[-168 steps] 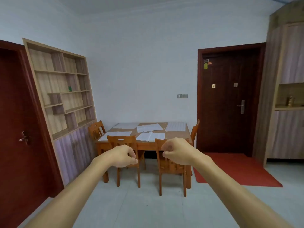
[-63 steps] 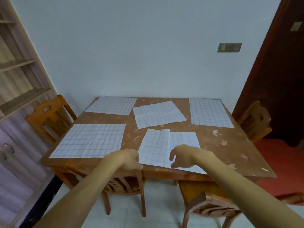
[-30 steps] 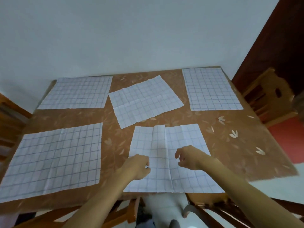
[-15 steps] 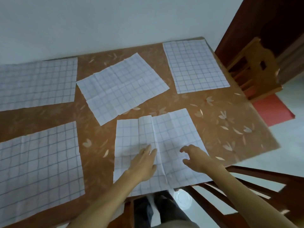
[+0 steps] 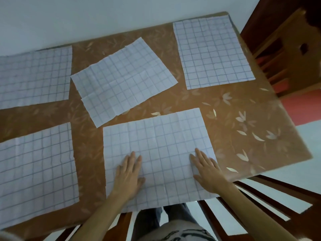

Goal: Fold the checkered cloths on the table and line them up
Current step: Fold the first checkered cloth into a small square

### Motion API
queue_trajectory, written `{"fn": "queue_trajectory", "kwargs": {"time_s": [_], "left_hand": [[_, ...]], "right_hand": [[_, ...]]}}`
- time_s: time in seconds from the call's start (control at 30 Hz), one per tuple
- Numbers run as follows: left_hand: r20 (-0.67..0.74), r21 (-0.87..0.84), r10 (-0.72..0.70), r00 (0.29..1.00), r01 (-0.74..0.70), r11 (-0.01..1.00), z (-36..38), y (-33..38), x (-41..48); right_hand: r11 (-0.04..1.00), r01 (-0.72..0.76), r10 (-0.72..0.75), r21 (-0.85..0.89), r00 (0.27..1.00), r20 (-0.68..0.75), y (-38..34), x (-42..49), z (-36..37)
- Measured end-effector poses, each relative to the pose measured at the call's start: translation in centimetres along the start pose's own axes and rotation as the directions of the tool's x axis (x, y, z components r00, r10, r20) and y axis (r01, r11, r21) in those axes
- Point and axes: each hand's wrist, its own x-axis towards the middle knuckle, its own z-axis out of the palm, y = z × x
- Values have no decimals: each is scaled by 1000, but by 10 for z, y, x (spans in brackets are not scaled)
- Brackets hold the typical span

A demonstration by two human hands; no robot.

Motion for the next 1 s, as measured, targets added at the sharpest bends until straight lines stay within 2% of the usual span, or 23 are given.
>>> {"fn": "queue_trajectory", "kwargs": {"time_s": [0.1, 0.17, 0.27, 0.33, 0.4, 0.47, 0.53, 0.6, 0.67, 0.73, 0.8, 0.87, 0.93, 1.0], "left_hand": [[-15, -26, -20, 1000, 20, 999, -4, 5, 1], [-84, -70, -21, 996, 15, 997, -9, 14, 5], [-163, -113, 54, 985, -73, 991, -11, 39, 12], [-154, -122, 128, 980, -148, 981, -9, 59, 16], [-118, -119, 179, 977, -193, 974, -4, 78, 16], [-85, -140, 181, 980, -191, 971, 2, 93, 13], [-57, -151, 159, 986, -166, 974, 8, 101, 9], [-54, -137, 160, 986, -166, 977, 10, 100, 10], [-62, -140, 169, 984, -176, 974, 9, 96, 12], [-79, -149, 177, 981, -187, 971, 7, 92, 14], [-89, -167, 183, 979, -196, 966, 5, 90, 14], [-95, -186, 183, 979, -198, 962, 6, 89, 13], [-117, -205, 164, 980, -185, 961, 7, 89, 13], [-140, -216, 142, 980, -170, 962, 9, 91, 11]], "right_hand": [[996, 15, -16, 83, 1000, 17, 3, 2, -5], [970, -4, 20, 242, 998, -60, 2, 2, -10], [888, -124, 260, 443, 930, -261, 8, -1, -11], [826, -242, 409, 509, 879, -246, 16, -4, -9], [786, -307, 461, 537, 869, -178, 27, -6, -9], [673, -332, 490, 661, 870, -61, 34, -9, -18], [450, -327, 480, 831, 873, 84, 38, -9, -26], [270, -341, 399, 901, 891, 217, 36, -9, -31], [304, -371, 362, 878, 897, 253, 35, -6, -27], [416, -375, 418, 828, 888, 192, 34, -3, -20], [475, -342, 446, 811, 888, 114, 32, -4, -19], [555, -250, 353, 793, 934, 48, 27, -6, -21], [562, -186, 281, 806, 959, 25, 21, -7, -24], [492, -165, 277, 855, 961, 27, 16, -8, -28]]}}
